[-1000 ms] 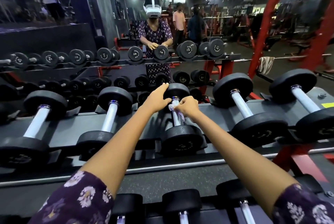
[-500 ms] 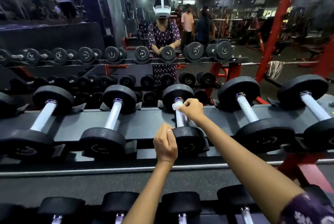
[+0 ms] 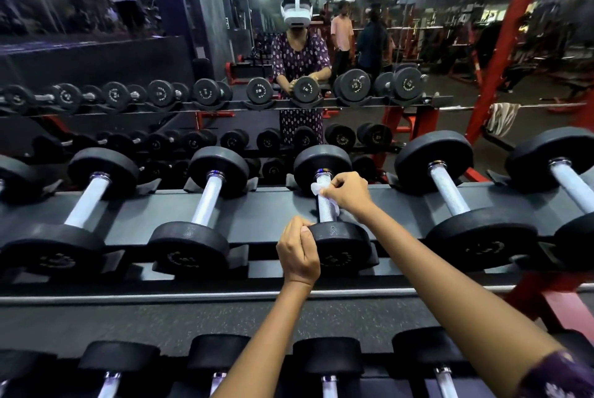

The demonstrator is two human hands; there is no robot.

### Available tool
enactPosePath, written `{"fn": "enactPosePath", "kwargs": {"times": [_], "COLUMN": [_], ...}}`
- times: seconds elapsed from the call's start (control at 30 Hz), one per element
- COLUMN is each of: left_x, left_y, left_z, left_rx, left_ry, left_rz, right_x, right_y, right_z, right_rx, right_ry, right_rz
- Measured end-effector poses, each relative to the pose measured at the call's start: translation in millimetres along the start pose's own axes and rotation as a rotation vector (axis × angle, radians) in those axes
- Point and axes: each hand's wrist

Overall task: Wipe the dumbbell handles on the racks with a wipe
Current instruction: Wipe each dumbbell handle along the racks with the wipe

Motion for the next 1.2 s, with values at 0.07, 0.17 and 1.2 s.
{"fn": "enactPosePath", "kwargs": {"times": [0.07, 0.17, 1.2], "left_x": [0, 1, -2], "left_y": [0, 0, -1], "left_z": [0, 0, 1], "left_rx": [0.006, 0.008, 0.094], "left_ry": [-0.004, -0.002, -0.022], "left_rz": [-0.001, 0.004, 0.076], "right_x": [-7, -9, -14], "right_y": [2, 7, 34], "right_z": [3, -1, 18], "right_rx": [-0.03, -0.031, 0.01], "right_ry": [0.007, -0.02, 0.35], "right_rz": [-0.076, -0.131, -0.547]}}
Point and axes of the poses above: each hand's wrist, its own x-axis towards the middle knuckle, its own y-axis out of the back of the hand, z = x × y, and after that the axes turned 11 degrees about y, right-handed
